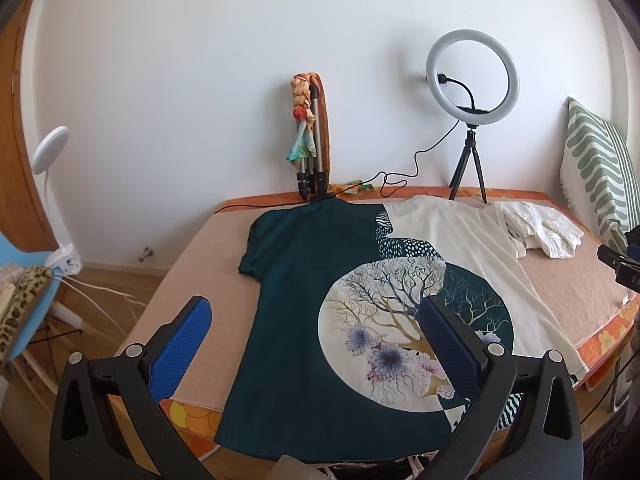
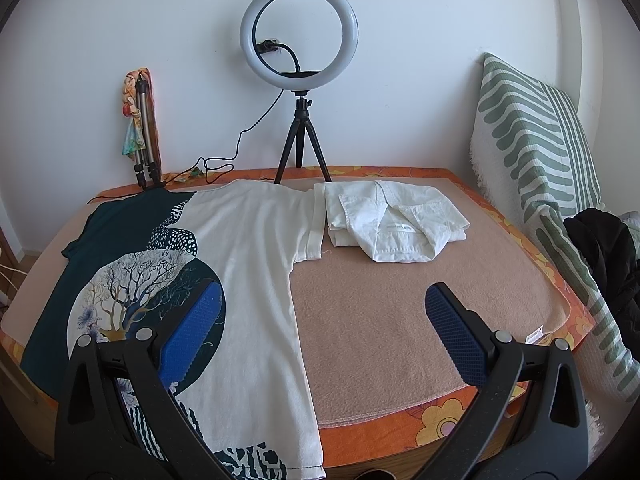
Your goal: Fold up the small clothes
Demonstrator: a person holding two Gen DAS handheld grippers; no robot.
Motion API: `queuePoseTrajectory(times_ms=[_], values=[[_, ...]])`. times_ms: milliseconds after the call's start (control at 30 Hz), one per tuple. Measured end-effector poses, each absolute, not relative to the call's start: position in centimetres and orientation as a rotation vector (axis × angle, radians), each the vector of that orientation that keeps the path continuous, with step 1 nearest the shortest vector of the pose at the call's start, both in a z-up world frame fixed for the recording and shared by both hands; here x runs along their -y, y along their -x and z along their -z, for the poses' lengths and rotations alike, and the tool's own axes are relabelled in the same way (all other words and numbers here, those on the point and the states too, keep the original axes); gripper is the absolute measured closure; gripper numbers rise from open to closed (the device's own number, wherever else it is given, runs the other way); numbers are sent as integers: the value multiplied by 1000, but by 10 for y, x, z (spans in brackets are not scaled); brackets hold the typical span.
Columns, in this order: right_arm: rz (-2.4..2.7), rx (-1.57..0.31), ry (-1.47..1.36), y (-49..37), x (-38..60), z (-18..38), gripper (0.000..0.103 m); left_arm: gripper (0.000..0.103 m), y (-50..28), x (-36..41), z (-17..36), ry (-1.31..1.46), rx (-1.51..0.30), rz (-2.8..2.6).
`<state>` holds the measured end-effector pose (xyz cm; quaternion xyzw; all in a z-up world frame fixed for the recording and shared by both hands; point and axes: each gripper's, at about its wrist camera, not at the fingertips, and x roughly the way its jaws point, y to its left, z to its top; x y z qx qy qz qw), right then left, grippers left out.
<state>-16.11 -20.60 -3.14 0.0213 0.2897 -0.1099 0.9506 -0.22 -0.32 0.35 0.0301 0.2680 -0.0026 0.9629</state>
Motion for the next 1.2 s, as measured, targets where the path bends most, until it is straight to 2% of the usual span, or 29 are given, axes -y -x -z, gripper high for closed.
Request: queuePoseTrajectory(times_ms=[900,1200], values=[[216,-594,-42,157,192,31,0,0,6,-5,-1,-61,-535,1],[138,-619,-57,146,176,18,0,0,8,-40,11,-43,-580,-23]])
